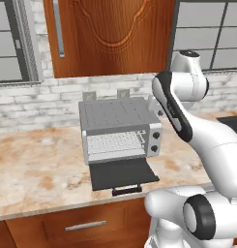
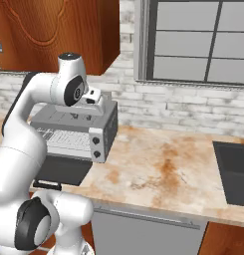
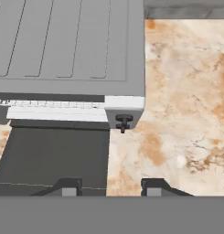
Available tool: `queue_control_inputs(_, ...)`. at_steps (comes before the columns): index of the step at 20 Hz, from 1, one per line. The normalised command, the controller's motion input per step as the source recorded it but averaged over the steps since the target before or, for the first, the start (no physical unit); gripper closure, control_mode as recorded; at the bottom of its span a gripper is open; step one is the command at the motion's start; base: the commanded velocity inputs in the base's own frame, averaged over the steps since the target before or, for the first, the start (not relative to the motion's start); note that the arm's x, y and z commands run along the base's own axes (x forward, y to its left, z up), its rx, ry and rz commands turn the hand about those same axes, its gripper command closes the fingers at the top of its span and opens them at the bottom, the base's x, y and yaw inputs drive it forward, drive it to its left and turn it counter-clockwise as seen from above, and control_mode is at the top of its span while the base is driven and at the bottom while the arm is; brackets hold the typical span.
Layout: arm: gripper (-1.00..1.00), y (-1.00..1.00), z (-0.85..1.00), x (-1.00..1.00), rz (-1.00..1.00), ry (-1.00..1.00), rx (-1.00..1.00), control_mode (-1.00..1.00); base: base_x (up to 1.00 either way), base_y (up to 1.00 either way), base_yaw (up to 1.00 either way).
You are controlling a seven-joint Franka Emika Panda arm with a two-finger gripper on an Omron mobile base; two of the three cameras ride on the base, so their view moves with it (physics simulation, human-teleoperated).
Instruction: Pick up the bagel from the plate, place it on the toaster oven rack, close the door, and set the timer.
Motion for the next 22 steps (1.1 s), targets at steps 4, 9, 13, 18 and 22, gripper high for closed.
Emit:
queue_control_inputs(4, -1.00, 0.00, 0.00, 0.00, 0.00, 0.00, 0.00, 1.00, -0.09, 0.06, 0.00)
queue_control_inputs(9, -1.00, 0.00, 0.00, 0.00, 0.00, 0.00, 0.00, 1.00, -0.28, 0.57, 0.00)
queue_control_inputs(13, -1.00, 0.00, 0.00, 0.00, 0.00, 0.00, 0.00, 1.00, -0.02, 0.62, 0.00)
queue_control_inputs(18, -1.00, 0.00, 0.00, 0.00, 0.00, 0.00, 0.00, 1.00, 0.00, 0.68, 0.00)
queue_control_inputs(22, -1.00, 0.00, 0.00, 0.00, 0.00, 0.00, 0.00, 1.00, 0.00, 0.65, 0.00)
